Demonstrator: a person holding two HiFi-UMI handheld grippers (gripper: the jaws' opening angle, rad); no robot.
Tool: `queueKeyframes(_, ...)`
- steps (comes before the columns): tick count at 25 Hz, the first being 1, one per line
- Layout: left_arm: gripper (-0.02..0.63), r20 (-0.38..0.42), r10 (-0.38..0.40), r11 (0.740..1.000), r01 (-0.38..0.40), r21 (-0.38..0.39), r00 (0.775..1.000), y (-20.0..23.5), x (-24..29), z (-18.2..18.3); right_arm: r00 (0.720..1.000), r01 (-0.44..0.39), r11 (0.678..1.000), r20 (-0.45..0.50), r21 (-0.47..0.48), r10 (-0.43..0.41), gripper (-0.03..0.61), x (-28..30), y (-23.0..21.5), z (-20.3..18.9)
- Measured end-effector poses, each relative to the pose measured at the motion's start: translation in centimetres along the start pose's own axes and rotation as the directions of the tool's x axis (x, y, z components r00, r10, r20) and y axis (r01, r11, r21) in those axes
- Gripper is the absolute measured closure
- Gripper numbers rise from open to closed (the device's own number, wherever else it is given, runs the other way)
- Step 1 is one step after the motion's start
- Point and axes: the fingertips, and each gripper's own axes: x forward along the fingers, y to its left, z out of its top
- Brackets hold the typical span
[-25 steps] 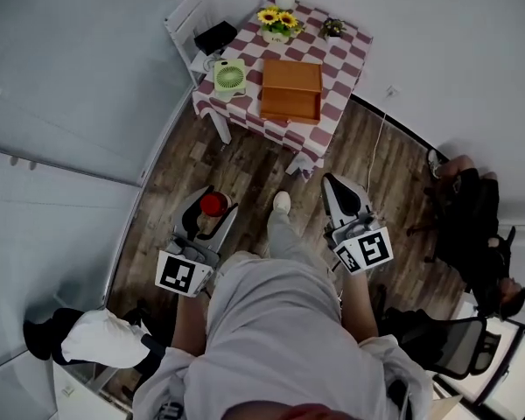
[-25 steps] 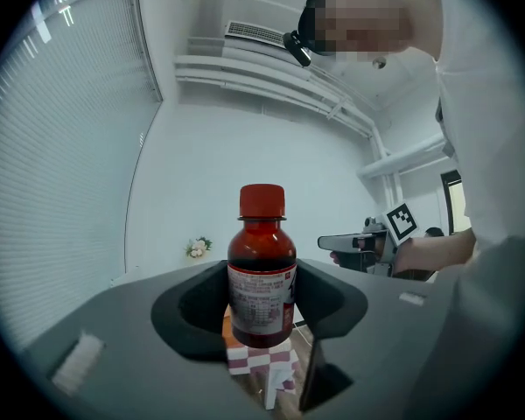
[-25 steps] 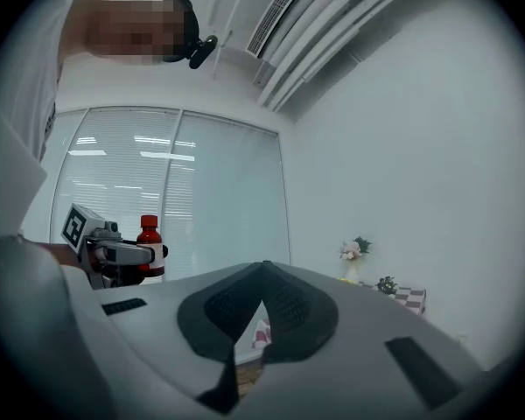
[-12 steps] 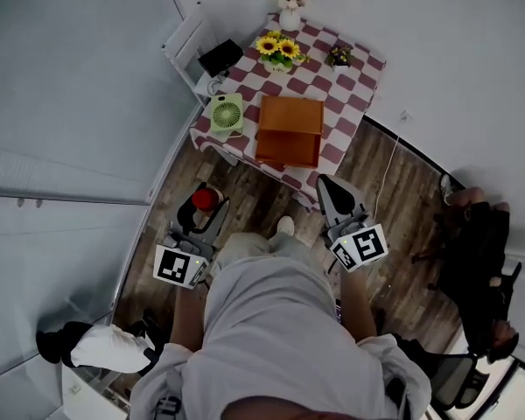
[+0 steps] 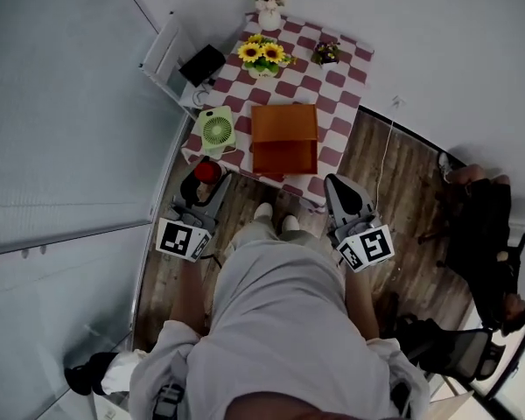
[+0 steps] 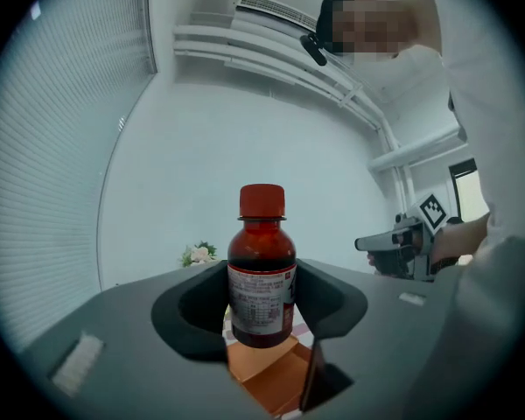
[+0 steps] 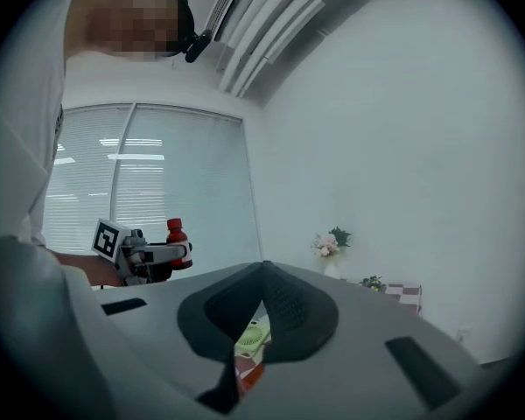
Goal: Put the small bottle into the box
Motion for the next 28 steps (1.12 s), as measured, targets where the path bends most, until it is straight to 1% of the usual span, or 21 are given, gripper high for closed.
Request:
queueKeyframes(4, 0.400, -0.055, -0.094, 0.994, 0.097, 0.053, 0.994, 0.9, 3.9, -2.1, 0.998, 0.059, 0.998, -0.011, -0.005, -0.059, 0.575, 0.1, -1.3, 0.0)
queueKeyframes(8, 0.400, -0.121, -0.187, 0.976, 0.198, 0.086, 0.975, 0.3, 7.8, -5.1, 0.993, 0.114, 0.993, -0.022, 0.007, -0.114, 0.575, -0.1, -2.4, -0.5)
queueKeyframes(10, 0.400, -0.164, -0.228, 0.964, 0.246, 0.101, 0.960, -0.2, 9.4, -6.6, 0.990, 0.137, 0.990, -0.020, 0.012, -0.137, 0.575, -0.3, -2.9, -0.7)
queueKeyframes(12, 0.400, -0.216, -0.256, 0.954, 0.282, 0.098, 0.942, -0.6, 10.8, -8.5, 0.987, 0.160, 0.987, -0.018, 0.017, -0.160, 0.575, -0.5, -3.4, -0.8)
queueKeyframes(15, 0.400, -0.302, -0.272, 0.944, 0.314, 0.098, 0.914, -0.9, 13.1, -11.7, 0.981, 0.195, 0.981, -0.011, 0.022, -0.195, 0.575, -1.0, -4.4, -0.7)
queueKeyframes(17, 0.400, -0.360, -0.282, 0.936, 0.338, 0.103, 0.890, -1.3, 14.5, -13.9, 0.976, 0.219, 0.976, -0.005, 0.022, -0.218, 0.575, -1.5, -5.0, -0.5)
queueKeyframes(19, 0.400, -0.424, -0.296, 0.921, 0.374, 0.111, 0.856, -1.8, 15.8, -16.4, 0.969, 0.245, 0.969, 0.001, 0.023, -0.245, 0.575, -1.9, -5.6, -0.4)
queueKeyframes(20, 0.400, -0.460, -0.304, 0.911, 0.395, 0.115, 0.834, -2.2, 16.4, -17.8, 0.966, 0.260, 0.965, 0.004, 0.024, -0.260, 0.575, -2.2, -5.8, -0.4)
queueKeyframes(22, 0.400, -0.532, -0.321, 0.889, 0.443, 0.115, 0.784, -3.1, 17.3, -20.7, 0.957, 0.290, 0.957, 0.008, 0.027, -0.290, 0.575, -3.0, -6.4, -0.3)
queueKeyframes(24, 0.399, -0.598, -0.341, 0.863, 0.493, 0.107, 0.726, -4.2, 18.1, -23.5, 0.948, 0.319, 0.947, 0.008, 0.030, -0.320, 0.575, -3.8, -6.9, -0.2)
queueKeyframes(26, 0.399, -0.661, -0.356, 0.836, 0.541, 0.090, 0.661, -5.2, 18.8, -26.3, 0.937, 0.348, 0.937, 0.007, 0.034, -0.348, 0.575, -4.6, -7.5, -0.3)
queueKeyframes(28, 0.399, -0.712, -0.370, 0.816, 0.575, 0.058, 0.596, -6.1, 19.3, -28.9, 0.927, 0.375, 0.926, 0.006, 0.039, -0.376, 0.575, -5.4, -8.0, -0.4)
